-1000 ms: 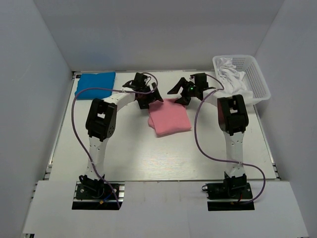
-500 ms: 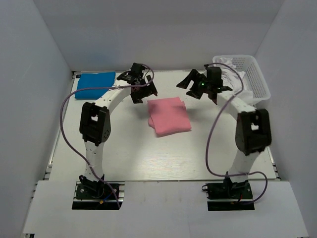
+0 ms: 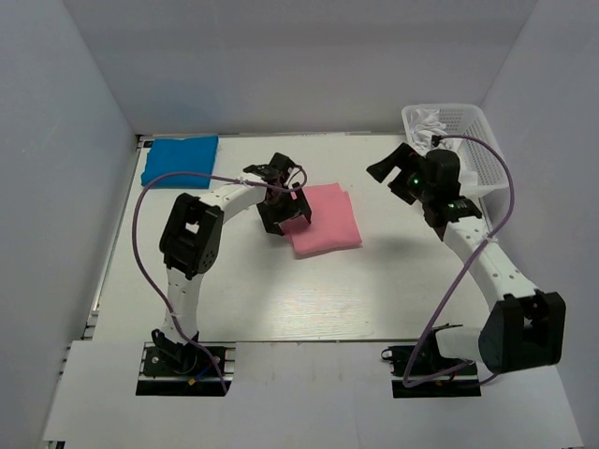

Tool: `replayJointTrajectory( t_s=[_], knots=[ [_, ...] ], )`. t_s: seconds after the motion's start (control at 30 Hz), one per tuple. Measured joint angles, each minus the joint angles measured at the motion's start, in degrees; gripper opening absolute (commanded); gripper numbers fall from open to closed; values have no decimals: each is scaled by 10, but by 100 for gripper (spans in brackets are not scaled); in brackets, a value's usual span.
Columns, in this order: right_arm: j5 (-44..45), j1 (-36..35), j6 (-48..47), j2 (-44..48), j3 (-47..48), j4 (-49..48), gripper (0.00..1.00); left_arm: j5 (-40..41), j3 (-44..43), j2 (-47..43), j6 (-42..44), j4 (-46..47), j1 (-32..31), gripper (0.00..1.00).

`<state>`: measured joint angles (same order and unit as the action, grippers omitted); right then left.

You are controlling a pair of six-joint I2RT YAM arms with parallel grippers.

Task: Fold and stack the t-shirts
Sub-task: Put the neatly folded tshirt into the corner of the board with the left arm

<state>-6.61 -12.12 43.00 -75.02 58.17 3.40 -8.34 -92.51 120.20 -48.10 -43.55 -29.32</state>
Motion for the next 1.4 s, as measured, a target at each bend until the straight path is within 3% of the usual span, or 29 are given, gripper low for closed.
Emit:
replayJointTrajectory(
  t_s=[0.13,0.37,0.5,0.53,0.57,0.77,0.93,1.2,1.4],
  knots=[
    [21,5,-7,48,-19,10,90,-2,-6,20,-7,4,-8,91],
    [68,17,-19,86,-48,37,90,-7,-29,43,-12,10,-16,62],
    [84,23,-28,95,-57,47,90,-4,-46,61,-12,9,-22,32],
    [89,25,-30,98,-59,50,90,-2,-54,67,-7,8,-23,11],
    [93,26,-31,101,-61,54,90,2,-62,72,-7,7,-24,1],
    [115,35,-45,112,-72,78,90,69,-141,108,77,-22,-33,0],
    [130,43,-60,123,-76,102,90,145,-164,101,216,-19,-26,0],
    [149,50,-82,146,-84,128,90,263,-144,-13,464,41,1,0],
    [158,50,-87,166,-85,154,90,292,-143,-87,594,89,47,0]
  ],
)
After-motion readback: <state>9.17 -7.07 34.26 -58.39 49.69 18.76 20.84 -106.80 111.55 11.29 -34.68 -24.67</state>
